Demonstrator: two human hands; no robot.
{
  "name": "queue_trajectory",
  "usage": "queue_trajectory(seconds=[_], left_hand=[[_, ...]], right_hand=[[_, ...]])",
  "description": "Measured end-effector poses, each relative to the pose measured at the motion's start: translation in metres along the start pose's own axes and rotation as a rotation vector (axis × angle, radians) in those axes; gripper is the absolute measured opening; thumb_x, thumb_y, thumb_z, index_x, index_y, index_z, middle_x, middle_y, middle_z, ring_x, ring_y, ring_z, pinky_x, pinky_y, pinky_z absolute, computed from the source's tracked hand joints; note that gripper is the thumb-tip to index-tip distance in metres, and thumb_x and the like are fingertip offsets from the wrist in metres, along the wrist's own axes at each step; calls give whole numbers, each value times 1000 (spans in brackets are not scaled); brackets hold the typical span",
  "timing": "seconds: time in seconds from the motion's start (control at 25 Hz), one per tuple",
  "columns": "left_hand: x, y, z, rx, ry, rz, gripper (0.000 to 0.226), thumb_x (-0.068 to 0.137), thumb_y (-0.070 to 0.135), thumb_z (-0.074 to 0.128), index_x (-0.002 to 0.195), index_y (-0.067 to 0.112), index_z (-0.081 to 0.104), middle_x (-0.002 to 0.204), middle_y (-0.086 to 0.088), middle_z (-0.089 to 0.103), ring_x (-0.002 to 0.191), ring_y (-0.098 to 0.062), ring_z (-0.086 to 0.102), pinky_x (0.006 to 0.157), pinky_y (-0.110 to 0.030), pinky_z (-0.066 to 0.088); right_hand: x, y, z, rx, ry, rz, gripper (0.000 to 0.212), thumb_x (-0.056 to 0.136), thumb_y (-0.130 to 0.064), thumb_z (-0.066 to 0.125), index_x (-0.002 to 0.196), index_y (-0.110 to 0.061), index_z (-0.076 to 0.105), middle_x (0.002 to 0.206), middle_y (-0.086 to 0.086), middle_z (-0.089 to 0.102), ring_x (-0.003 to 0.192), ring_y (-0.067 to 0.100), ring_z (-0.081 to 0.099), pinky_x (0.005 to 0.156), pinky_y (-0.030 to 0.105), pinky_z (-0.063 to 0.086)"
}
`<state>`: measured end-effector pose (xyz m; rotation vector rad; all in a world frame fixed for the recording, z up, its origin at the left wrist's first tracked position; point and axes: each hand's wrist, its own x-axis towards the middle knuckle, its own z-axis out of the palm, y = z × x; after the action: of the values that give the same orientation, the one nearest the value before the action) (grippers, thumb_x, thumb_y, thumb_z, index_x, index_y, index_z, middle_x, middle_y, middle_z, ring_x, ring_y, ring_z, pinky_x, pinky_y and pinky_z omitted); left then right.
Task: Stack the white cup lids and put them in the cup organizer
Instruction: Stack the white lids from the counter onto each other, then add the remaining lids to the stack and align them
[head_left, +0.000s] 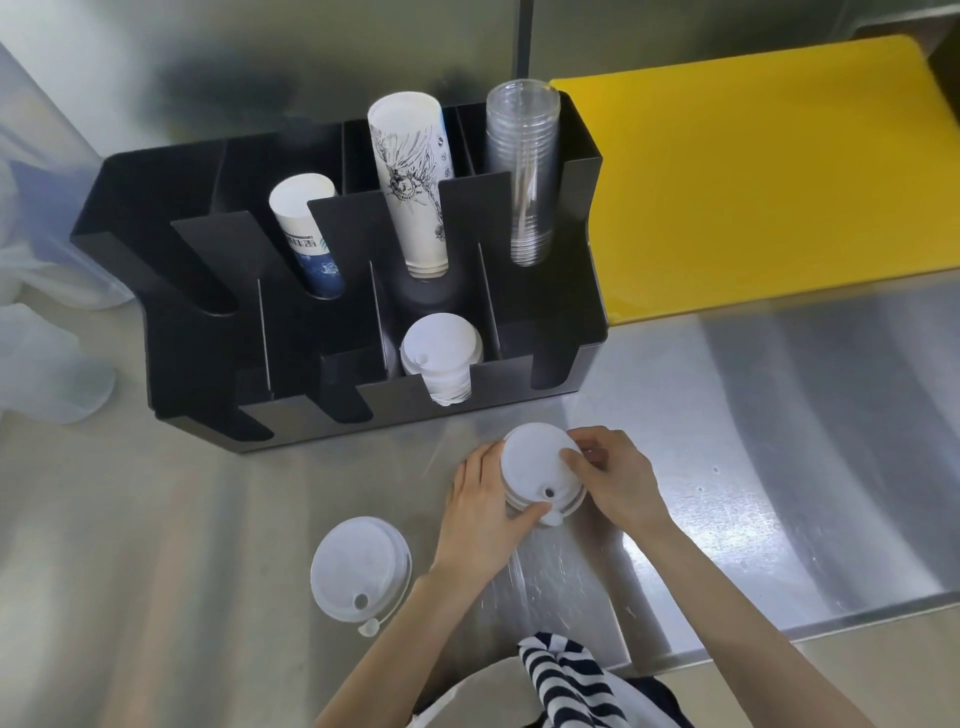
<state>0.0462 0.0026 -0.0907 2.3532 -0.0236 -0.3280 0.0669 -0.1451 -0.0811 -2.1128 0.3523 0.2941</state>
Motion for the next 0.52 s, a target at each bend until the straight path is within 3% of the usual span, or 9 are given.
queue_trajectory(seconds=[0.16,0.28,0.4,0.52], left_hand=[[1,0,-6,12,-78,4,78,78,33,67,140,14,24,145,-6,32,133,-22,30,110,-29,28],[-2,-2,-15,131,-125,27,84,82,41,60,144,12,12,154,-6,19,141,-20,19,115,-30,19],[-14,-9,-30,262,-92,33,83,86,47,50,145,12,4,157,-3,10,144,-19,12,117,-33,14],[-32,-23,-45,320,-4,7,82,86,48,48,145,13,4,157,-2,10,143,-20,13,117,-32,14]], right_hand=[[-1,-3,2,-62,-8,-22,26,87,-18,55,111,-9,59,116,16,60,101,28,60,80,22,39],[-5,-9,1,-242,19,-80,33,89,-22,52,119,-10,54,124,15,55,108,30,56,85,25,41],[-16,-24,6,-395,47,-224,38,90,-23,48,126,-11,49,133,11,51,115,30,52,95,34,43],[-34,-41,24,-390,-85,-326,40,90,-19,47,129,-12,46,137,7,49,120,29,49,101,34,38]])
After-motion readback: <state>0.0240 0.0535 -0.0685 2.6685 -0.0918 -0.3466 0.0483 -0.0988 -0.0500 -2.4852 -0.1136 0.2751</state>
